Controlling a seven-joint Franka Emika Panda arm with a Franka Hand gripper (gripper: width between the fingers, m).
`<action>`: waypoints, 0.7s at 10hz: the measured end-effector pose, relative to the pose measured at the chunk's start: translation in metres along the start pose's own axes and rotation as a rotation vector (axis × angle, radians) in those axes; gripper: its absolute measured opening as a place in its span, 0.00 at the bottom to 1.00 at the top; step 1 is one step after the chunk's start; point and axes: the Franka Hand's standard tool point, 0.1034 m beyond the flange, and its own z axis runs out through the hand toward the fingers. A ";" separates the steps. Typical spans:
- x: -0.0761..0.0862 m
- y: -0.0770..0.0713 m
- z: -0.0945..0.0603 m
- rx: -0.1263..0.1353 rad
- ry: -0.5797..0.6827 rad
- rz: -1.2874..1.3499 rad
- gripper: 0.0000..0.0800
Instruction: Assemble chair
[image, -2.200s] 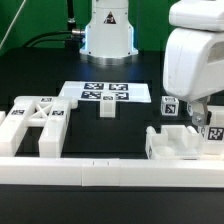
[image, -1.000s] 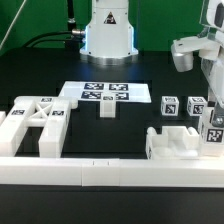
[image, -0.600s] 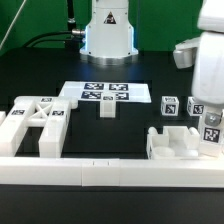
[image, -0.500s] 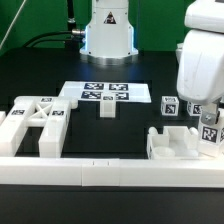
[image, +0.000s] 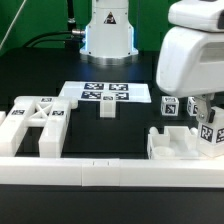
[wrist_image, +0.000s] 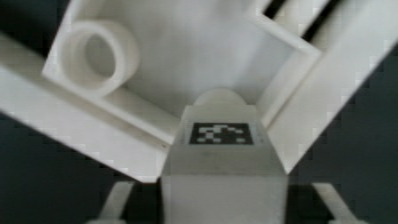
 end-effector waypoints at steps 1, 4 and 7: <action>0.001 0.000 0.000 0.013 0.014 0.105 0.36; 0.002 0.001 0.000 0.035 0.018 0.352 0.36; 0.002 0.001 0.000 0.038 0.014 0.550 0.36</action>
Offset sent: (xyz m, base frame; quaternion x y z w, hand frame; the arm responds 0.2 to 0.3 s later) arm 0.0000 0.0000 0.0000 0.0000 0.0000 0.1938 0.9810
